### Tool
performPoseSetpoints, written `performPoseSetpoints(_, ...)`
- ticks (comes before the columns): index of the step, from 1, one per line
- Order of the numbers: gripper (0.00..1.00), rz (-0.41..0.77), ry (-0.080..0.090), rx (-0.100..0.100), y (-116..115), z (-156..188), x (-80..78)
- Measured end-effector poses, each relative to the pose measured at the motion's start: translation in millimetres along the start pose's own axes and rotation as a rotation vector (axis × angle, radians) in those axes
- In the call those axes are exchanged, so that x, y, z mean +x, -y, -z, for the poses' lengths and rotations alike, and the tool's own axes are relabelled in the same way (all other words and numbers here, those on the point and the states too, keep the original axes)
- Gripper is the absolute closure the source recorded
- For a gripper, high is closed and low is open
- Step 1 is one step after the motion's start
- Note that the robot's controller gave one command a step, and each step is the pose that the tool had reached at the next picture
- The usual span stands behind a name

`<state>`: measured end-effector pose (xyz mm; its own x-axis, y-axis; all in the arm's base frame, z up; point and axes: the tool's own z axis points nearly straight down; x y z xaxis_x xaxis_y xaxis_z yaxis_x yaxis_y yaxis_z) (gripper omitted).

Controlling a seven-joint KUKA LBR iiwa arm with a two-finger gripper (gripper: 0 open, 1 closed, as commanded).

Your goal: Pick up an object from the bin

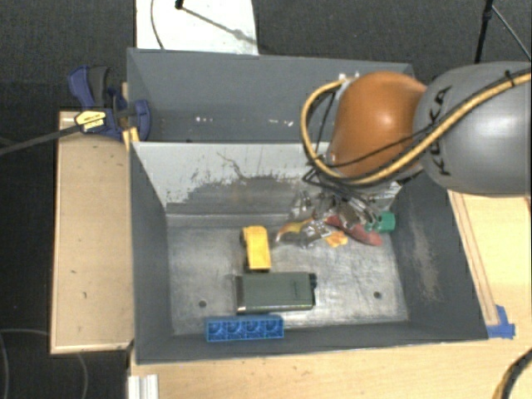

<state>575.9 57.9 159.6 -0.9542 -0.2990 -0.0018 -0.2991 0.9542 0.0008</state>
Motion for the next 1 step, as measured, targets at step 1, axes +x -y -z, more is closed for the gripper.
performPoseSetpoints(1,1.00,0.000,0.000,0.000,0.0,0.0,0.0)
